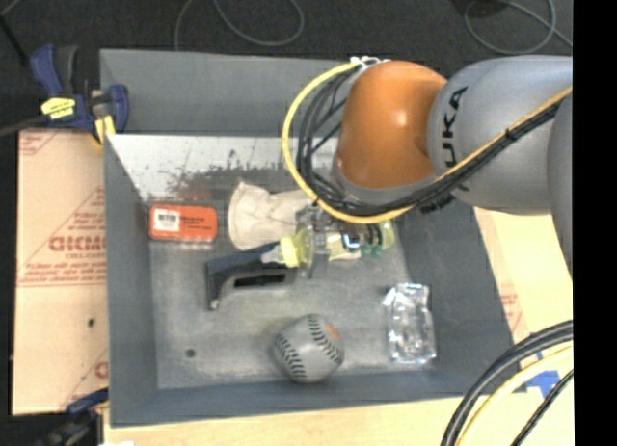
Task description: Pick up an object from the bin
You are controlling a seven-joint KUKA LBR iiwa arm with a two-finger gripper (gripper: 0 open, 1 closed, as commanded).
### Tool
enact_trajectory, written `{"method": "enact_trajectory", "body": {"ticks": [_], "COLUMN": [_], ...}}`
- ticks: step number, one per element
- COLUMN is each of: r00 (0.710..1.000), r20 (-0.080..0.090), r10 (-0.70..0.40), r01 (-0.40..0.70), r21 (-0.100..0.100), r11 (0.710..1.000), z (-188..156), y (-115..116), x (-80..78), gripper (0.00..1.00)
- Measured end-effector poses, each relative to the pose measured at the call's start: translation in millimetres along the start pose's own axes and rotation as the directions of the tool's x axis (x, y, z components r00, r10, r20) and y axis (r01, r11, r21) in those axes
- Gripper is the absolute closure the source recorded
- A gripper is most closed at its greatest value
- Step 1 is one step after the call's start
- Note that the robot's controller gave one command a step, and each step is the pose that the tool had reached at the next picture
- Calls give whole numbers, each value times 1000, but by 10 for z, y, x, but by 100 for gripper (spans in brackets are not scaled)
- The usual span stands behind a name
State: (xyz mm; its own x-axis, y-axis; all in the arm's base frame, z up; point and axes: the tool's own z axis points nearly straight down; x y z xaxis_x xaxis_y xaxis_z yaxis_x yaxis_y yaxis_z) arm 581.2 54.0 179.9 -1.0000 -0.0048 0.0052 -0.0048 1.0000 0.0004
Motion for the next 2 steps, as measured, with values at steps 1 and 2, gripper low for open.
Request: {"method": "enact_trajectory", "body": {"ticks": [1,2], "r00": [1000,997], "r20": [8,3], "r10": [1,-72], "r01": [-1,72], "r21": [0,0], "r11": [1000,997], "z": [-48,-1023], "y": [-2,228], "x": [-14,-32], "gripper": [0,100]}}
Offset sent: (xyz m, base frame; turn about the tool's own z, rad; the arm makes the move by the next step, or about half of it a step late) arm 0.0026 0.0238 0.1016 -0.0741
